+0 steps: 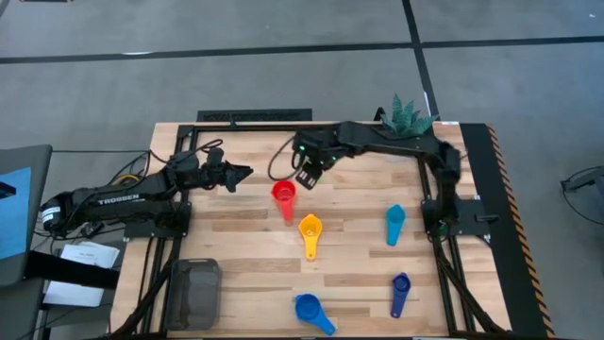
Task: Nest measuring cups in basket
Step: Stack the dark blue measuring cup on top of the red measuring cup
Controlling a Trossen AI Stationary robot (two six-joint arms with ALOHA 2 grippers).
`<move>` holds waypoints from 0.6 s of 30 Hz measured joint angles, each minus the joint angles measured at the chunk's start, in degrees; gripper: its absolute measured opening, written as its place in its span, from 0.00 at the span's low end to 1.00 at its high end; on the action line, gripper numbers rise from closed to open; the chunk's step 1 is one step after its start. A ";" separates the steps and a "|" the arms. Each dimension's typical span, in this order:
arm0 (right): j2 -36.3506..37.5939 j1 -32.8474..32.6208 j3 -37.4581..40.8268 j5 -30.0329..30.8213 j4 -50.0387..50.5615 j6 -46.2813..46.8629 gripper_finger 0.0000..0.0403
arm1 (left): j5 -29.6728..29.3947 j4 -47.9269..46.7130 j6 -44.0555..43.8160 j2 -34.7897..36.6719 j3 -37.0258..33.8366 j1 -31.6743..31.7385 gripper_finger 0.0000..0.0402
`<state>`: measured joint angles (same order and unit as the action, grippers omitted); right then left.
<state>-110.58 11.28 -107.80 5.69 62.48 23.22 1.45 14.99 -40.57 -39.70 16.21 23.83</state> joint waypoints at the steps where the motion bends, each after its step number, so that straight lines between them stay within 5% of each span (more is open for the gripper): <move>1: 1.44 -0.46 2.60 -0.68 -1.68 2.08 0.41 | 0.03 0.01 0.26 0.00 0.00 0.00 0.30; 7: 6.63 -5.78 11.61 -0.98 -5.31 13.48 0.43 | 0.92 -0.05 0.47 0.00 0.00 0.00 0.30; 18: 1.68 -22.65 12.19 -1.01 -9.48 23.83 0.47 | 0.93 -3.04 4.46 -0.04 0.00 -0.02 0.30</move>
<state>-108.90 -11.38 -95.61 4.69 53.00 47.05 2.38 11.95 -36.11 -39.75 16.21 23.82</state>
